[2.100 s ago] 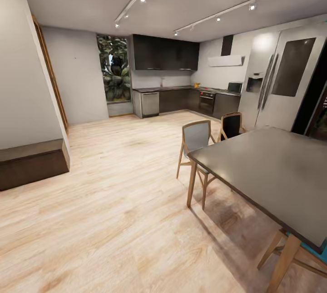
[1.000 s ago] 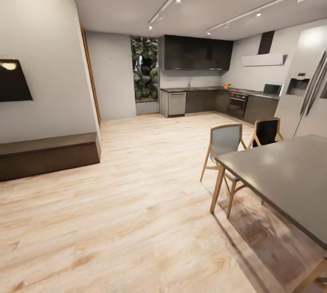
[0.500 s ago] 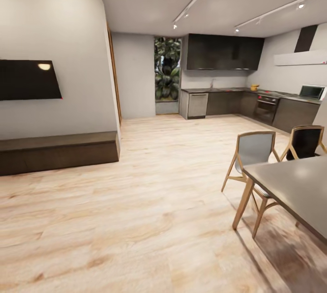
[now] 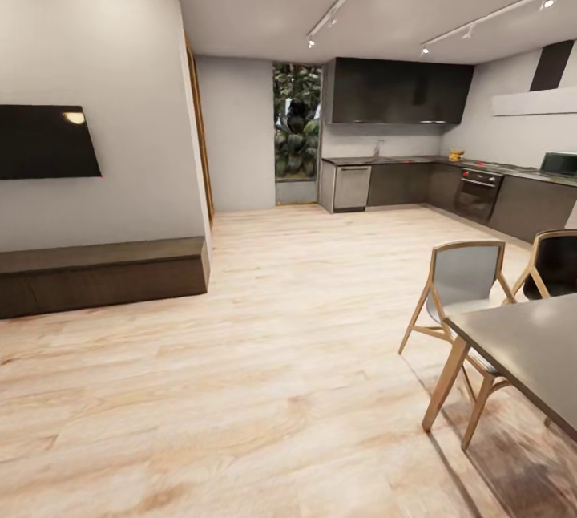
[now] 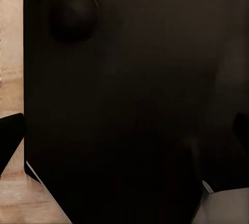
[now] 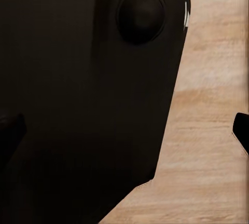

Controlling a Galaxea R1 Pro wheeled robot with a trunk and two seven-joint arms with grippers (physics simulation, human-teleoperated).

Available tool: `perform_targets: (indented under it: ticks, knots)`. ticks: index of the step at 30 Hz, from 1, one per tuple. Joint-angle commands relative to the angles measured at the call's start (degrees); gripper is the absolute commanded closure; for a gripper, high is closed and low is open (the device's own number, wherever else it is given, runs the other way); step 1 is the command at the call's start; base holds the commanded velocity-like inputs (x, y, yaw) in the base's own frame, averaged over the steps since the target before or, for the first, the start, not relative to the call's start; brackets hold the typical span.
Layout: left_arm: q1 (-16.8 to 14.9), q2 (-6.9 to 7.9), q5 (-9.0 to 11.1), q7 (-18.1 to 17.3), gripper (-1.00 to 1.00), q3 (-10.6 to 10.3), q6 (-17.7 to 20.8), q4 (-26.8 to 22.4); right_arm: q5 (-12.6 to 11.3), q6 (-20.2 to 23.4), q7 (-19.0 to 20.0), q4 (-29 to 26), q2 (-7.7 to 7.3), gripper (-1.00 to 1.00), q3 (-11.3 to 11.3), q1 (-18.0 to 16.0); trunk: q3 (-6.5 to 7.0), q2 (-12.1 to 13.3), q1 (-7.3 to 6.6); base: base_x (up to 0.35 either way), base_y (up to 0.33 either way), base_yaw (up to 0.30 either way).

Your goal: In the kitchen, take the popcorn bag from the countertop, put it into the microwave, and heat it until the popcorn is cooked so the cooked popcorn ends up inside the bag.

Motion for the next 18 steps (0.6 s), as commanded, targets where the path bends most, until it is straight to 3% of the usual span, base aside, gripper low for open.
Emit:
perform_targets:
  ticks: [1, 18]
  knots:
    - [0.0, -0.01, 0.5, 0.0, -1.0, 0.2, 0.0, -0.1, 0.4, 0.0, -0.1, 0.0, 0.02, -1.0, 0.4, 0.0, -0.04, 0.0, 0.03, 0.325, 0.0, 0.0]
    - [0.0, -0.01, 0.5, 0.0, -1.0, 0.2, 0.1, -0.1, 0.2, 0.1, -0.1, 0.0, 0.01, -1.0, 0.4, 0.0, -0.04, 0.0, 0.03, 0.325, 0.0, 0.0]
